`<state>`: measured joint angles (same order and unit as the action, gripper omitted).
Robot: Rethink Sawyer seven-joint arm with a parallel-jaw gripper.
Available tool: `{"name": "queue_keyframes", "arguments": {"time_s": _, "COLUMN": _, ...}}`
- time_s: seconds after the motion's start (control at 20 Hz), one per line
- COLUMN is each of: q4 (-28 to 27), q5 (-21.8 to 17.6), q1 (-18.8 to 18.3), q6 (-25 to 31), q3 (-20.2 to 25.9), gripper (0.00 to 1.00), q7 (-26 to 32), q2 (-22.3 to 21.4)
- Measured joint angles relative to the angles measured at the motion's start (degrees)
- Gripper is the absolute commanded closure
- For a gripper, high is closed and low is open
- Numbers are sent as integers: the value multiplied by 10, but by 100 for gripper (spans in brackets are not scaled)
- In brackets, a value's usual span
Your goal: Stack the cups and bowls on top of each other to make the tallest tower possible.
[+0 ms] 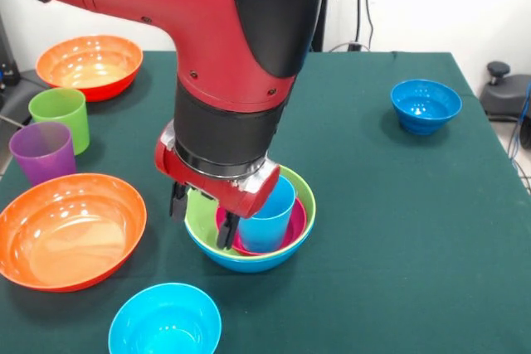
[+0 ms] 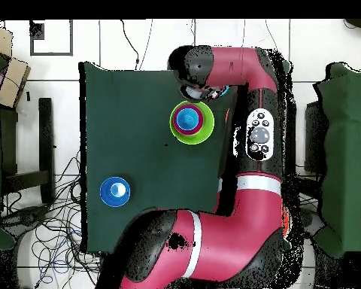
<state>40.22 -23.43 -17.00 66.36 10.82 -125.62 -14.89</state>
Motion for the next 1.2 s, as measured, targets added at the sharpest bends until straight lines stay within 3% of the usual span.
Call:
{"name": "queue_keyframes", "arguments": {"time_s": 0.6, "q4": 28, "q5": 0, "q1": -1, "q6": -29, "q3": 0, "gripper": 0, "q7": 0, "q2": -20}}
{"name": "queue_keyframes", "arguments": {"time_s": 1.2, "q4": 172, "q5": 11, "q1": -16, "q6": -79, "q3": 1, "gripper": 0, "q7": 0, "q2": -110}}
